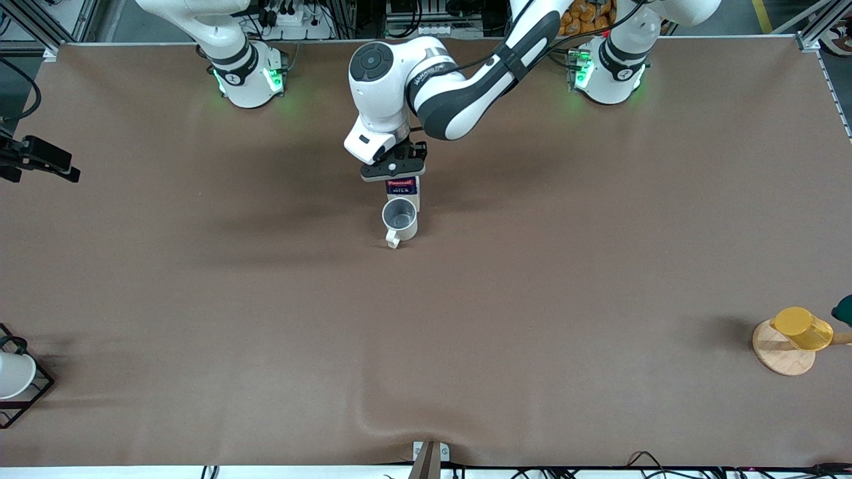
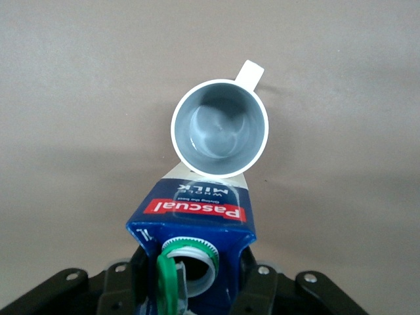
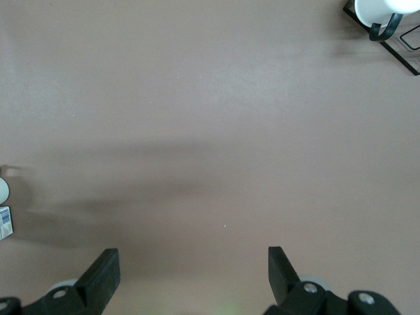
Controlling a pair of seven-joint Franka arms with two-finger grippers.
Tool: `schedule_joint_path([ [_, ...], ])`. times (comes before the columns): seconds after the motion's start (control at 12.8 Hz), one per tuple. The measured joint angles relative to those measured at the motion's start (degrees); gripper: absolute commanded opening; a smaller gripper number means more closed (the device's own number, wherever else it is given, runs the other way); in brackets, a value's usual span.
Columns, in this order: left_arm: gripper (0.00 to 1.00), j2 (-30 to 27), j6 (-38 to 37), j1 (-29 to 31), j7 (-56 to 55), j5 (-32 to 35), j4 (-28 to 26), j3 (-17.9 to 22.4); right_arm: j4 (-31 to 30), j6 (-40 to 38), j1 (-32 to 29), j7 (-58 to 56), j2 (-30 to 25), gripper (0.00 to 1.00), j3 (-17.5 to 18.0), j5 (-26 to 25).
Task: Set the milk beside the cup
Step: 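Open the left gripper and lift it off the milk carton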
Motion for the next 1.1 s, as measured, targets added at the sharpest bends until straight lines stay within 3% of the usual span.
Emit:
schedule_joint_path([
  [0.08, 1.0, 0.14, 0.0, -0.07, -0.19, 0.0, 0.0, 0.0, 0.0, 0.06, 0.0, 0.0, 0.0, 1.0, 0.02, 0.03],
  [0.63, 1.0, -0.8, -0.02, 0.08, -2.01, 0.12, 1.71, 0.03, 0.88, 0.72, 0.0, 0.0, -0.01, 1.0, 0.21, 0.12],
  [0.94, 1.0, -8.03, -6.12, 2.79, -2.11, 0.46, 2.66, 1.32, 0.89, 0.83, -0.01, 0.0, -0.01, 1.0, 0.24, 0.12],
  [1.1, 1.0, -13.14, -9.23, 6.85, -2.0, 0.57, 2.92, 1.98, 0.9, 1.08, -0.08, 0.0, -0.01, 1.0, 0.17, 0.12],
])
